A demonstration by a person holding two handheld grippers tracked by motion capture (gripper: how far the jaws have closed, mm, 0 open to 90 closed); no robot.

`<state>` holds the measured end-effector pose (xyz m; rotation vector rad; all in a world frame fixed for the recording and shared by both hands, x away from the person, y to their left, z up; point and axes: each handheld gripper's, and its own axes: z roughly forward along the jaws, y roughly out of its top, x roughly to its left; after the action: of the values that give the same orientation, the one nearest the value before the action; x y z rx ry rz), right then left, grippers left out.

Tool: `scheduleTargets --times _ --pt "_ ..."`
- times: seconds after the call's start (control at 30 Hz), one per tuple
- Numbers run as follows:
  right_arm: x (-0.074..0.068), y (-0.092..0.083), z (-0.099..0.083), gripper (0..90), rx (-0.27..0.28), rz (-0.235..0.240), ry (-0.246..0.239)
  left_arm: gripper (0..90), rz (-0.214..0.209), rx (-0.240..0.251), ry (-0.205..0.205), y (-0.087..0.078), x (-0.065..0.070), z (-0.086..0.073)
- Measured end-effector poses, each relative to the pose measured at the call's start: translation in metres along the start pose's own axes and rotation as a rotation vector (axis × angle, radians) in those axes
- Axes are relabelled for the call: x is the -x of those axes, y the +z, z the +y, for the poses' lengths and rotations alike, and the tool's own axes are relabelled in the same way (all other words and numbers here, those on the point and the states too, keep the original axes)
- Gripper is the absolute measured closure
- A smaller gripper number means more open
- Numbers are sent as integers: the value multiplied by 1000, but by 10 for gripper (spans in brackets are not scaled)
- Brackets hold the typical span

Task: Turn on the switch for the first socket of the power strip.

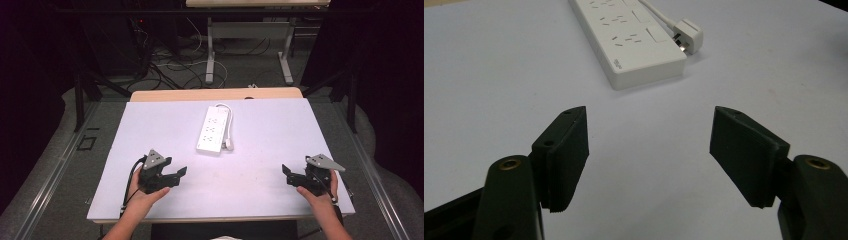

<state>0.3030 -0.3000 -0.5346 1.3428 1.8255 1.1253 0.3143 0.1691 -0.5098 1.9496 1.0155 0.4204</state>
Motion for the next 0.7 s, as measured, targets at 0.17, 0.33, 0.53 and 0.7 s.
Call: scheduleTargets --times 0.17,0.33,0.53,0.7 --pt "-1 0 0 85 3 3 -1 311 0 -9 0 6 0 9" --pt "-1 -2 0 86 -6 4 -10 301 7 -21 -18 11 -3 20" --pt "-1 -2 0 87 -2 -5 -14 301 -1 -10 -80 14 -8 32" --pt "-1 -2 0 89 1 -4 -7 302 -1 -31 -74 15 -12 45"
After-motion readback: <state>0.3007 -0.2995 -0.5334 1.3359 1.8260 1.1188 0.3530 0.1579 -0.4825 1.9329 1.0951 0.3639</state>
